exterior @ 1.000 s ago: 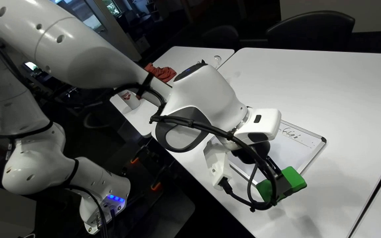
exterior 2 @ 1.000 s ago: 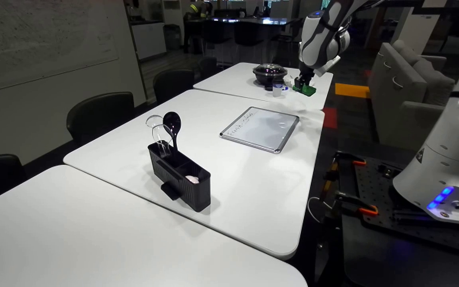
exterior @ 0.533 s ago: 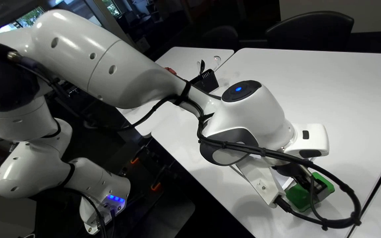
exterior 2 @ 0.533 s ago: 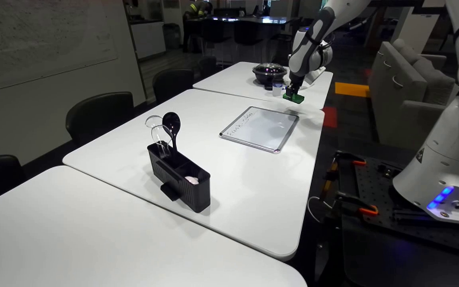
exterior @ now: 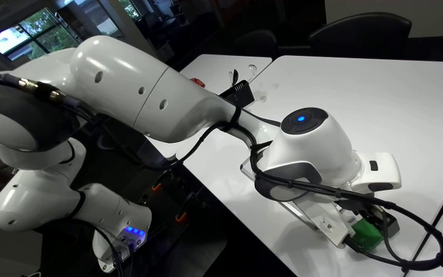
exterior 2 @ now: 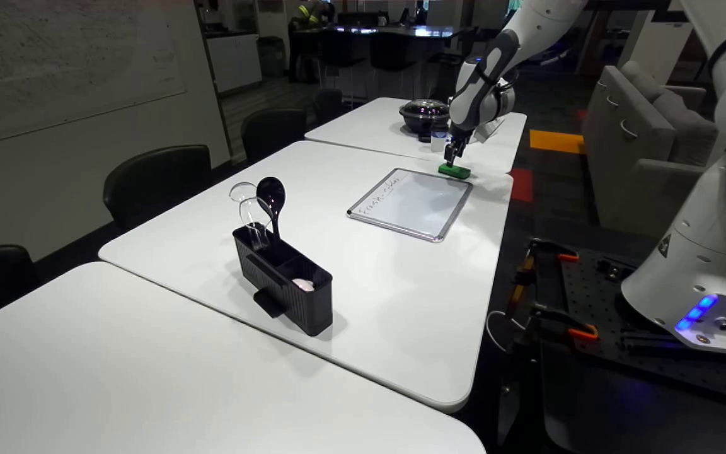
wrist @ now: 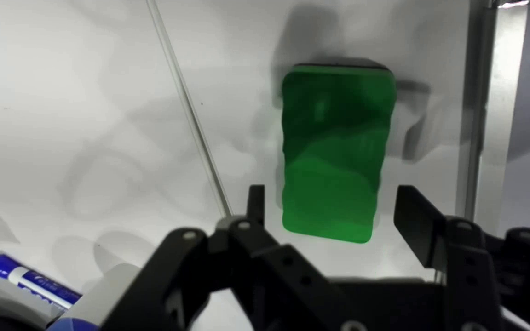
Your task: Move the toaster bottle to the right
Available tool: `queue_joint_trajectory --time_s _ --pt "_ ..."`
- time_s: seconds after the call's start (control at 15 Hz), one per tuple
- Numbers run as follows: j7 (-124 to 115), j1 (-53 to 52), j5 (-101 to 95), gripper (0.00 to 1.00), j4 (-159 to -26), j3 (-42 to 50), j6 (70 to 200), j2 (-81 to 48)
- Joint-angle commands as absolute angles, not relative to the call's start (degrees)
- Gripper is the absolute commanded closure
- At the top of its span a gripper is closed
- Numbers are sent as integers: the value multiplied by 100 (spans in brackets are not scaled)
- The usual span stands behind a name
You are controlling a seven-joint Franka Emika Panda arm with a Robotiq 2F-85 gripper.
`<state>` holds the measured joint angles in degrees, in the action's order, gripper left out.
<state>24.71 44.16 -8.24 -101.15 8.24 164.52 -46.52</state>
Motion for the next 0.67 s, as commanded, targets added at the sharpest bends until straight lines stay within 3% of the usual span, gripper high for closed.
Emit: queue_joint_trajectory --time_s 0.0,0.33,0.6 --pt "2312 4248 -879 0 -10325 945 16313 -4343" --pt "2044 3871 -891 0 -11034 1141 16256 -3556" --pt "1357 3061 -1043 0 -11789 1834 16122 -2669"
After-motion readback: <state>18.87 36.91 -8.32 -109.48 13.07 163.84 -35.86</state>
